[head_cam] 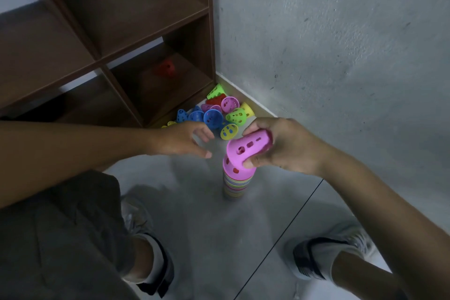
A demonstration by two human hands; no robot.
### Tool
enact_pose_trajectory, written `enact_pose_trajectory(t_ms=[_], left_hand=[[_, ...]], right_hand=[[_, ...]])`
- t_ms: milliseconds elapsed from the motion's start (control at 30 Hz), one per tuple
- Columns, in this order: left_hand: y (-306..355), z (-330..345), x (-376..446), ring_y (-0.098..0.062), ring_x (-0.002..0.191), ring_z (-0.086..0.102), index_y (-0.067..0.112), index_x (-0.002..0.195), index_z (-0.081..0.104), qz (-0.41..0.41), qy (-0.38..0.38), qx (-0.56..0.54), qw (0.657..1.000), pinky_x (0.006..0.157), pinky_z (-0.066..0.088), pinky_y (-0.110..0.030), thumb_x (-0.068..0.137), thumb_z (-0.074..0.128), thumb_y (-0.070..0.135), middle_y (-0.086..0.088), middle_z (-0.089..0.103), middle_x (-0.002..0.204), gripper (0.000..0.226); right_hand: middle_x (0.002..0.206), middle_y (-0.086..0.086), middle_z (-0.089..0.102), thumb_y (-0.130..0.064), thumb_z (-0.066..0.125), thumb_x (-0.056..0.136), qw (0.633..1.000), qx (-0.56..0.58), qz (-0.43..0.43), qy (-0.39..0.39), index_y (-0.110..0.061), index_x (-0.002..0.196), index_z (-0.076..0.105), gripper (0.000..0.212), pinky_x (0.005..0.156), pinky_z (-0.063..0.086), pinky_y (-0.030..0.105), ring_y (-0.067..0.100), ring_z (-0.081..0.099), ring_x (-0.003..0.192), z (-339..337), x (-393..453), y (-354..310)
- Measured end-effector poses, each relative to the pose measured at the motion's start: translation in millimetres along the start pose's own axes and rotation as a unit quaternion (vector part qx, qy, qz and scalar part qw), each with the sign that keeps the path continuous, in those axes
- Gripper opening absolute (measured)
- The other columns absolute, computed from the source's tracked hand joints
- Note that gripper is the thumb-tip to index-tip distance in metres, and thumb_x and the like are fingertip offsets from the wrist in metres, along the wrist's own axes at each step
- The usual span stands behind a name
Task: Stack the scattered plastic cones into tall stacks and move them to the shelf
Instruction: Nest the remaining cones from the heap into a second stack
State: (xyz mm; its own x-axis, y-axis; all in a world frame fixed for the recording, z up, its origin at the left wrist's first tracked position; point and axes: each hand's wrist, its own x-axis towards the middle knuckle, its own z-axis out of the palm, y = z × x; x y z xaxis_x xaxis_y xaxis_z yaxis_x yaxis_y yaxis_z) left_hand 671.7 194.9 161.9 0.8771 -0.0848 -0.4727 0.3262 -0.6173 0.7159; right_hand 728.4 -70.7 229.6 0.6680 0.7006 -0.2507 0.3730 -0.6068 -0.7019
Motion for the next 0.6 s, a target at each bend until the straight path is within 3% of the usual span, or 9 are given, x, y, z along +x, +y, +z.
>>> enact_pose_trajectory(t_ms=[67, 167, 233, 333, 400, 500, 600], left_hand=[[-13.1, -5.9, 4.5, -0.009, 0.094, 0.067, 0.029, 0.112, 0.067, -0.008, 0.027, 0.009, 1.000, 0.091, 0.058, -0.034, 0.062, 0.091, 0.044, 0.005, 0.066, 0.116, 0.057], [-34.3, -10.5, 12.2, 0.000, 0.081, 0.062, 0.012, 0.117, 0.067, -0.028, 0.069, 0.004, 0.997, 0.060, 0.046, -0.006, 0.079, 0.085, 0.019, -0.004, 0.067, 0.117, 0.043], [-52.9, -11.4, 16.3, 0.003, 0.075, 0.060, 0.010, 0.113, 0.068, -0.042, 0.089, 0.003, 0.995, 0.053, 0.041, -0.003, 0.082, 0.082, 0.013, -0.007, 0.067, 0.117, 0.034], [-74.9, -11.2, 19.2, 0.003, 0.068, 0.058, 0.011, 0.102, 0.066, -0.059, 0.112, 0.003, 0.992, 0.051, 0.040, -0.003, 0.082, 0.081, 0.008, -0.011, 0.066, 0.118, 0.026], [-86.2, -11.4, 23.0, 0.002, 0.067, 0.055, 0.004, 0.108, 0.066, -0.061, 0.124, 0.010, 0.990, 0.050, 0.038, -0.003, 0.083, 0.080, 0.005, -0.009, 0.063, 0.116, 0.030], [-95.5, -13.9, 29.2, -0.006, 0.077, 0.053, -0.004, 0.113, 0.064, -0.051, 0.155, 0.016, 0.986, 0.052, 0.037, -0.001, 0.082, 0.079, 0.000, -0.009, 0.058, 0.115, 0.035], [-102.8, -19.9, 36.1, -0.010, 0.085, 0.053, 0.000, 0.109, 0.060, -0.062, 0.173, 0.023, 0.983, 0.059, 0.040, -0.001, 0.082, 0.076, -0.007, -0.005, 0.055, 0.106, 0.033]], right_hand=[[0.096, -0.013, 0.068, -0.031, 0.094, 0.062, 1.000, -0.014, -0.002, 0.008, -0.030, 0.107, 0.068, 0.051, 0.078, 0.053, 0.023, 0.003, 0.064, 0.086, 11.5, 2.9, 1.8], [0.097, -0.008, 0.063, -0.034, 0.093, 0.063, 0.998, -0.035, -0.014, 0.041, -0.026, 0.104, 0.068, 0.049, 0.078, 0.050, 0.025, 0.007, 0.059, 0.089, 27.5, 5.7, 4.9], [0.100, -0.006, 0.061, -0.035, 0.092, 0.064, 0.998, -0.039, -0.018, 0.048, -0.025, 0.106, 0.067, 0.049, 0.080, 0.045, 0.027, 0.012, 0.054, 0.097, 39.9, 8.2, 12.1], [0.115, -0.007, 0.055, -0.036, 0.091, 0.064, 0.999, -0.040, -0.006, 0.032, -0.028, 0.121, 0.062, 0.065, 0.087, 0.037, 0.023, 0.014, 0.042, 0.115, 52.5, 12.1, 30.8], [0.127, -0.009, 0.049, -0.037, 0.093, 0.060, 0.999, -0.035, -0.002, 0.004, -0.031, 0.133, 0.055, 0.082, 0.097, 0.037, 0.023, 0.012, 0.035, 0.123, 51.5, 12.7, 44.3], [0.136, -0.013, 0.044, -0.038, 0.095, 0.054, 0.999, -0.025, 0.020, -0.021, -0.041, 0.138, 0.049, 0.096, 0.107, 0.041, 0.033, 0.013, 0.036, 0.129, 44.6, 15.0, 76.2], [0.139, -0.011, 0.041, -0.057, 0.088, 0.045, 0.995, -0.056, 0.080, -0.014, -0.050, 0.137, 0.044, 0.102, 0.107, 0.044, 0.045, 0.020, 0.041, 0.130, 37.6, 17.7, 116.3]])
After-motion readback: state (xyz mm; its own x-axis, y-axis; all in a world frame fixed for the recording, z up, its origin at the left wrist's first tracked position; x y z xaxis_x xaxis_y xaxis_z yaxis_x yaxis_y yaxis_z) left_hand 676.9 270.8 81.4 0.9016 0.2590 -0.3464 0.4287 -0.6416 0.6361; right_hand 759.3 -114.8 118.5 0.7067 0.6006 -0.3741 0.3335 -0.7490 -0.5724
